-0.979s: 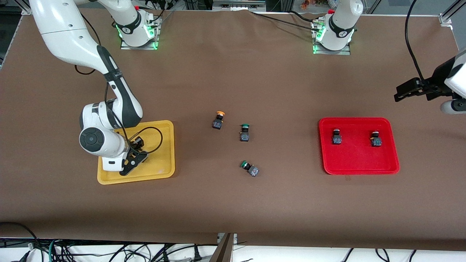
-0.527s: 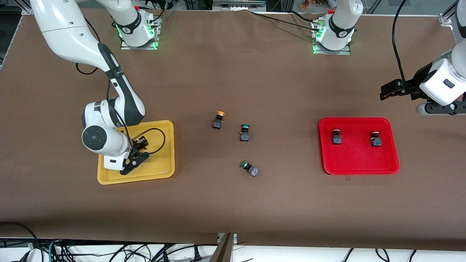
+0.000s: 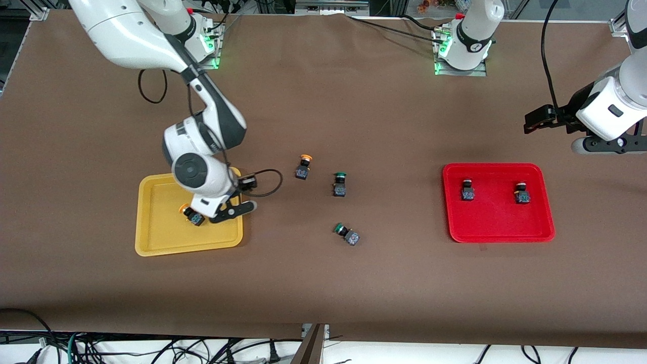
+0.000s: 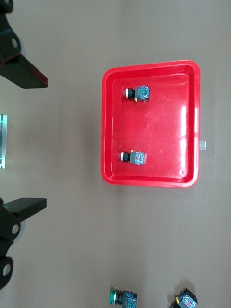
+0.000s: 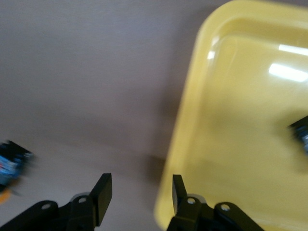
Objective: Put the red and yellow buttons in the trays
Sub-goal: 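Open the right gripper in the yellow tray and reach the other yellow button, then close the right gripper on the yellow-capped button and lift it, then carry the yellow button over the yellow tray and lower it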
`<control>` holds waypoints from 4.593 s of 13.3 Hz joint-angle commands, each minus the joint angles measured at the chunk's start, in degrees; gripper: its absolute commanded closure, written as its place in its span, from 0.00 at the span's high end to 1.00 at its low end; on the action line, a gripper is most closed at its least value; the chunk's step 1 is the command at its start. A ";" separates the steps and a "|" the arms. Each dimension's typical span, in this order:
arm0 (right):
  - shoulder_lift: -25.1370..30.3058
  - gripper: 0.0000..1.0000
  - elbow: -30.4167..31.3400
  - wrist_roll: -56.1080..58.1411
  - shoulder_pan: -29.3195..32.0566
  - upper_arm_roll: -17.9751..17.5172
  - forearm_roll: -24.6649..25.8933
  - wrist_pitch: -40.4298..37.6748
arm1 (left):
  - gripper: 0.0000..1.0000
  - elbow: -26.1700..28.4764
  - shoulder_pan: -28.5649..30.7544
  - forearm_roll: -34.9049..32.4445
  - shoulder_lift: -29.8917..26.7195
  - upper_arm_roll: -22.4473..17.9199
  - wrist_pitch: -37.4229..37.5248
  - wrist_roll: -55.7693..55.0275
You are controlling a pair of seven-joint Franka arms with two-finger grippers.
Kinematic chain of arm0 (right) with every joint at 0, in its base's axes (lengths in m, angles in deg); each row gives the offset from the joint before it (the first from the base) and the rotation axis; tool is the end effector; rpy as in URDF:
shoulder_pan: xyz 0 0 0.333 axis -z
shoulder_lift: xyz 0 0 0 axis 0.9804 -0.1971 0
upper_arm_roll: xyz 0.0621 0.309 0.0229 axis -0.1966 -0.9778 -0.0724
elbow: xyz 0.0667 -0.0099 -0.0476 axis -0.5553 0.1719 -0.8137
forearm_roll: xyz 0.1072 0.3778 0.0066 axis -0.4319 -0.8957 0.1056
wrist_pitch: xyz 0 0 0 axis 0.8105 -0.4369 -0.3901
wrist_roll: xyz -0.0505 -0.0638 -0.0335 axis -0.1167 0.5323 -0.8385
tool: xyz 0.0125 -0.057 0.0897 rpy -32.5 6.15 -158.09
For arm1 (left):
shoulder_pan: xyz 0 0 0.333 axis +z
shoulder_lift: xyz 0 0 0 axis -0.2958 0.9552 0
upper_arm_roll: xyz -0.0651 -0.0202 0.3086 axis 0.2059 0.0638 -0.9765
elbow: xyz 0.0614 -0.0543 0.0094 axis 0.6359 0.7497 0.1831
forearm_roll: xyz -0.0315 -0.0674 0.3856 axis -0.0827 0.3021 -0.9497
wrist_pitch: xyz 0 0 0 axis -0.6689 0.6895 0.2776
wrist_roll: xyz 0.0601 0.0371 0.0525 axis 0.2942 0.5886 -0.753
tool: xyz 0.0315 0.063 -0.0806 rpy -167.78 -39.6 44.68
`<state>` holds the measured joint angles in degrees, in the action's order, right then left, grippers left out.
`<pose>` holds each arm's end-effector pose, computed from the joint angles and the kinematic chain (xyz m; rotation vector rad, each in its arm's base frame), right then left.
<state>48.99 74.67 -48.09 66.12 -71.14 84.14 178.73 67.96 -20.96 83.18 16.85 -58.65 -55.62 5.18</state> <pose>0.6054 0.3025 0.2520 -3.0781 -0.3995 0.2464 0.5651 -0.0348 0.5783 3.1203 0.0596 -0.2386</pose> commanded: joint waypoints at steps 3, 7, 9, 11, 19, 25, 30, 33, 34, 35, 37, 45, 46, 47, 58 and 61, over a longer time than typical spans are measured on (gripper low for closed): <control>-1.10 0.59 0.35 -21.29 -9.35 0.21 -5.42 0.94 | 1.00 -3.28 -0.56 0.74 2.10 -0.09 -0.28 0.24; -2.87 0.59 0.35 -31.16 -12.36 0.12 -5.96 3.41 | 1.00 -3.89 -0.21 1.00 2.19 -0.09 -0.28 0.06; -4.01 0.59 0.61 -33.09 -14.20 0.12 -6.04 4.89 | 1.00 -5.91 -0.38 1.00 3.59 -0.09 -0.28 0.15; -4.71 0.59 1.32 -35.90 -16.13 0.21 -6.04 8.05 | 1.00 -8.10 -0.64 1.00 4.99 -0.09 -0.19 0.06; -6.03 0.49 1.41 -35.92 -16.75 0.65 -5.17 8.86 | 1.00 -9.26 -0.21 1.00 5.62 -0.09 0.25 0.15; -6.21 0.38 1.41 -35.74 -16.75 1.53 -4.20 8.86 | 1.00 -9.34 -0.12 1.00 5.79 -0.18 0.25 0.15; -4.72 0.31 0.61 -33.20 -16.14 2.85 -3.76 5.97 | 1.00 -9.34 -0.47 0.92 5.88 -0.18 0.25 0.15; -2.87 0.29 0.26 -30.48 -16.14 4.60 -3.76 3.42 | 1.00 -9.34 -0.47 0.92 5.79 -0.18 0.25 0.15; -2.17 0.29 0.09 -28.90 -16.14 5.56 -3.76 2.45 | 1.00 -9.34 -0.47 0.92 5.88 -0.18 0.25 0.15; -1.64 0.29 -0.09 -26.89 -16.14 6.70 -3.76 1.05 | 1.00 -9.34 -0.47 0.92 5.88 -0.18 0.25 0.15; -0.32 0.29 -0.09 -21.36 -16.14 9.51 -3.76 -1.06 | 1.00 -9.34 -0.47 0.92 5.88 -0.18 0.25 0.15; 0.74 0.29 0.70 2.57 -15.00 20.95 -3.85 -4.24 | 1.00 -9.34 -0.29 1.00 5.88 -0.18 0.25 0.15; 0.30 0.29 0.70 3.80 -14.13 20.95 -3.85 -3.89 | 1.00 -9.34 -0.21 1.00 5.88 -0.18 0.25 0.15; -0.14 0.29 0.70 5.20 -13.42 20.95 -3.85 -3.10 | 1.00 -9.43 -0.47 1.00 5.88 -0.18 0.25 0.15; -5.50 0.32 0.00 8.81 -10.43 20.95 -4.38 4.99 | 1.00 -9.43 -0.64 0.92 5.88 -0.09 0.25 0.15; -6.38 0.33 -0.09 8.91 -10.34 21.04 -4.20 7.97 | 1.00 -9.43 -0.64 0.92 5.88 -0.09 0.25 0.15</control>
<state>44.34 74.97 -40.34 55.31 -49.91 79.94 183.40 60.50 -21.22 83.18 21.86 -58.46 -56.48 5.18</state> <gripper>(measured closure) 0.599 0.000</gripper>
